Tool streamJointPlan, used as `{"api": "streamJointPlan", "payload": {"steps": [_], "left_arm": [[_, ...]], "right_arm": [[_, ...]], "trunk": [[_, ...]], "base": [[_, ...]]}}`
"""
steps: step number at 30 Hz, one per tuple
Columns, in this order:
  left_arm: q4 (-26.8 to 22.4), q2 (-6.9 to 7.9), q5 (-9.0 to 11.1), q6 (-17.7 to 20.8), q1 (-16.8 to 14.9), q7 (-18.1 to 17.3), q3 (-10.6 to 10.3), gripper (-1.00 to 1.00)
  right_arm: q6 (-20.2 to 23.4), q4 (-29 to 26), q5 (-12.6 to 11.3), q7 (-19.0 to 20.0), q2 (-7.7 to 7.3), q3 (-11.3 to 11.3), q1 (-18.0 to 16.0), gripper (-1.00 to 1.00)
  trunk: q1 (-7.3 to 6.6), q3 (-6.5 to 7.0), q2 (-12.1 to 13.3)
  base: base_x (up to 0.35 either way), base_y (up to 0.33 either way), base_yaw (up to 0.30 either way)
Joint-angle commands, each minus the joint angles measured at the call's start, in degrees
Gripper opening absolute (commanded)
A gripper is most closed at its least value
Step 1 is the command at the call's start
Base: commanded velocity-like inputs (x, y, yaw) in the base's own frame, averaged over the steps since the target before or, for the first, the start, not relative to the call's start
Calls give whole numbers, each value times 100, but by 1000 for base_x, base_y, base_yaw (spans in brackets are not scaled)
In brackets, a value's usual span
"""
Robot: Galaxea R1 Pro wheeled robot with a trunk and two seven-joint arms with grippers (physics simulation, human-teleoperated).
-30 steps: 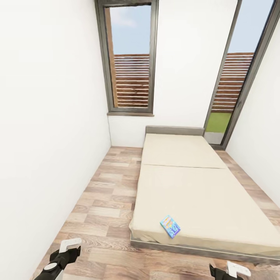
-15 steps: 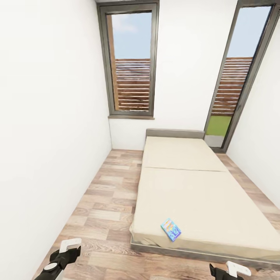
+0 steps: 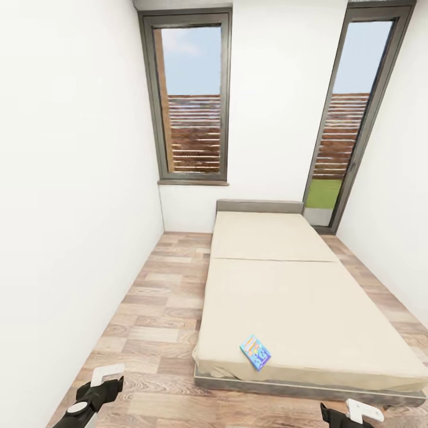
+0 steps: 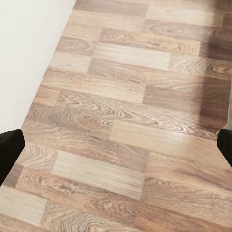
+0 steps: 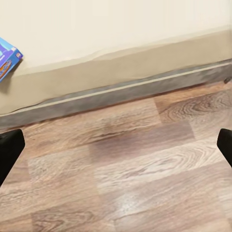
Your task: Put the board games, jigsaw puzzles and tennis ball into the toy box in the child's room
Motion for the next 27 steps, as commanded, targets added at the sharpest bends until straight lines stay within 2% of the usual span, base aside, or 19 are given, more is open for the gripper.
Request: {"api": "streamJointPlan", "payload": {"steps": [1,16,27], "left_arm": [[5,-1,28,-19,-4,5,2,100],[5,-1,28,-27,-4,5,2,100],[5,-1,28,-27,-5,5,2,100]], "right_arm": [[-18,-1,-49,-4,-1,9,-4,100],[-2,-49,-40,20,2,9,-4,100],[-9,-53,-33,13,0,16,-4,100]], "trunk": [[3,-12,-12],[3,0,-12],[3,88,-12]], "base": [[0,0,-17],[0,0,-3],[0,0,0]]}}
